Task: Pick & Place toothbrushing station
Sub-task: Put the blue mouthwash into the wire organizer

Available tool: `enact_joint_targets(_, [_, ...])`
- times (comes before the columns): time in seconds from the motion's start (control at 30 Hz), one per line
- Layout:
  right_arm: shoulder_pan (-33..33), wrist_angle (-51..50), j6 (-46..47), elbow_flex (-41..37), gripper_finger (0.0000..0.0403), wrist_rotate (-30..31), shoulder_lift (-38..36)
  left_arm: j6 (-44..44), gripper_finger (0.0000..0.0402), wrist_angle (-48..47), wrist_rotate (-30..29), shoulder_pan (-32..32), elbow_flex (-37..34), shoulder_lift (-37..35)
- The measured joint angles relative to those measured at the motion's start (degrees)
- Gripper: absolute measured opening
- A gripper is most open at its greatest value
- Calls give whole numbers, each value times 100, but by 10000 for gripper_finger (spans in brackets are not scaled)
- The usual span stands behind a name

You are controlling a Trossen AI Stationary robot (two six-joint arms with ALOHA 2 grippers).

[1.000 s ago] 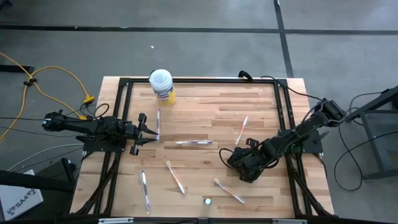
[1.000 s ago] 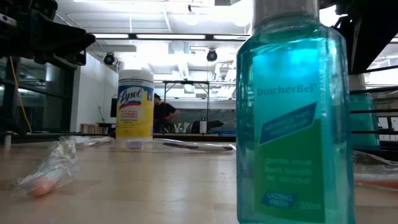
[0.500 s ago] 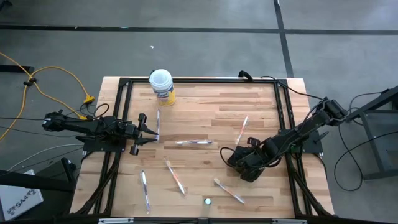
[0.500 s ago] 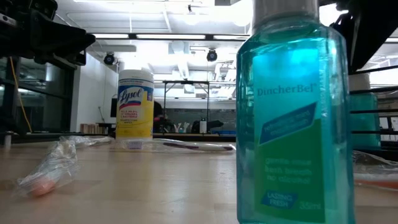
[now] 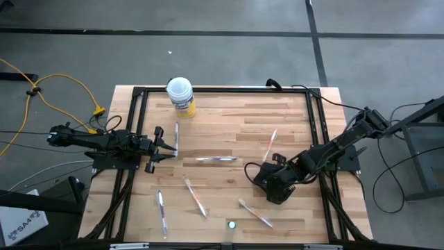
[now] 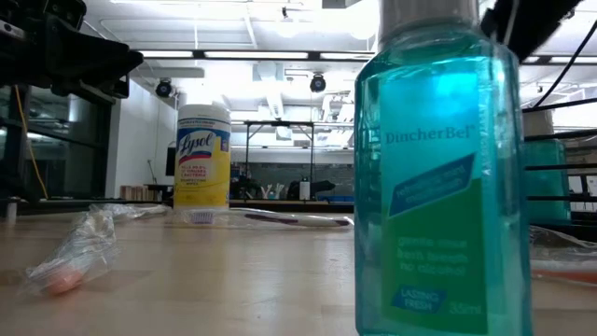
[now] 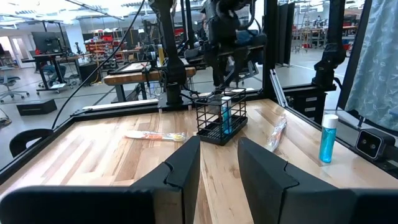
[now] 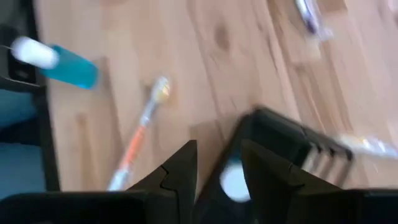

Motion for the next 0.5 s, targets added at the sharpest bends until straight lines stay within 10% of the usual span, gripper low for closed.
enact_joint_targets(0.5, [-76,1970,-1803,0,116,-25,164,0,103,0,2,0,0,-2])
